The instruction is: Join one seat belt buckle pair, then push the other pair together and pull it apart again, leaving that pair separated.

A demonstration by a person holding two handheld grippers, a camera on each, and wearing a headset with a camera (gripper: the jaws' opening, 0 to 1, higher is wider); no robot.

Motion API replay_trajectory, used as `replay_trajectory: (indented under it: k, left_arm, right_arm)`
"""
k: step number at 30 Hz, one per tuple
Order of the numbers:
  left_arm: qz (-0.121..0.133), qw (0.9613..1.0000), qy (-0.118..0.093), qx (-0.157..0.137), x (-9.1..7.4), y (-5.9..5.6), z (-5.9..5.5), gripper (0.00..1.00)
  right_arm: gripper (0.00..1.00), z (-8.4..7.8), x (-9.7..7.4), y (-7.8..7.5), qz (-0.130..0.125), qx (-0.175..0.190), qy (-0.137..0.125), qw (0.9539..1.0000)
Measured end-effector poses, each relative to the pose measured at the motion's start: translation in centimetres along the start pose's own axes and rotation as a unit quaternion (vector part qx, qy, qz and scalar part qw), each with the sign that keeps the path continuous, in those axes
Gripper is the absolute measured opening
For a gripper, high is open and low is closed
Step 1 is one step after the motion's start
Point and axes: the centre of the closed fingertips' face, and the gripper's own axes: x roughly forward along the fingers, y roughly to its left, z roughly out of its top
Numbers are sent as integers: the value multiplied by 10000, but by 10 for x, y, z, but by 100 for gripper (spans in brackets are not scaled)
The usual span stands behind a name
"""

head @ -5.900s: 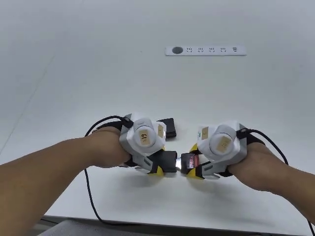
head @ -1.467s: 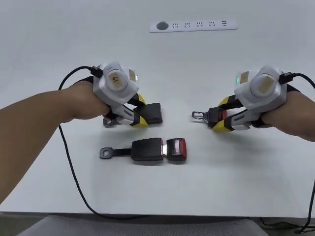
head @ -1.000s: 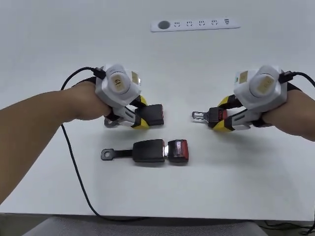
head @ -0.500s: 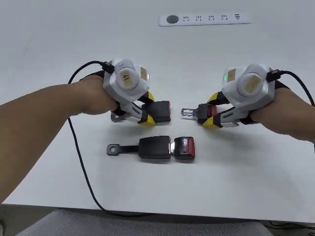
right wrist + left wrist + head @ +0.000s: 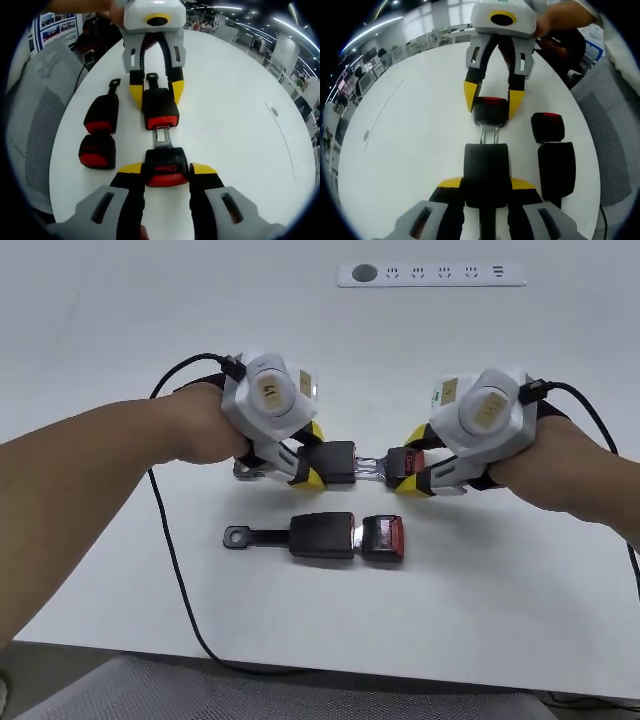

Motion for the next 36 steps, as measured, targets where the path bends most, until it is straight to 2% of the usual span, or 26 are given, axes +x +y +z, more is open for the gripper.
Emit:
replay_trajectory:
  k: [8, 18, 20, 30, 36]
  left_arm:
    - [-7, 10000, 1, -15, -2, -3, 3, 33]
    - [-37, 10000, 10, -5, 2, 4, -3, 33]
    - [-33, 10000, 9, 80, 1, 4, -1, 33]
    - [-57, 9998, -16, 177, 0, 0, 1, 32]
    - [-95, 9998, 0, 190, -1, -2, 3, 32]
  right_arm:
    - [33, 2, 3, -4, 14, -43, 9, 10000]
    - [33, 12, 9, -2, 88, -131, -60, 9999]
    - [33, 10, 9, -3, 129, -39, -94, 9999]
    - [31, 10, 11, -2, 279, -240, -47, 9993]
    - [31, 15, 9, 0, 318, -316, -21, 9990]
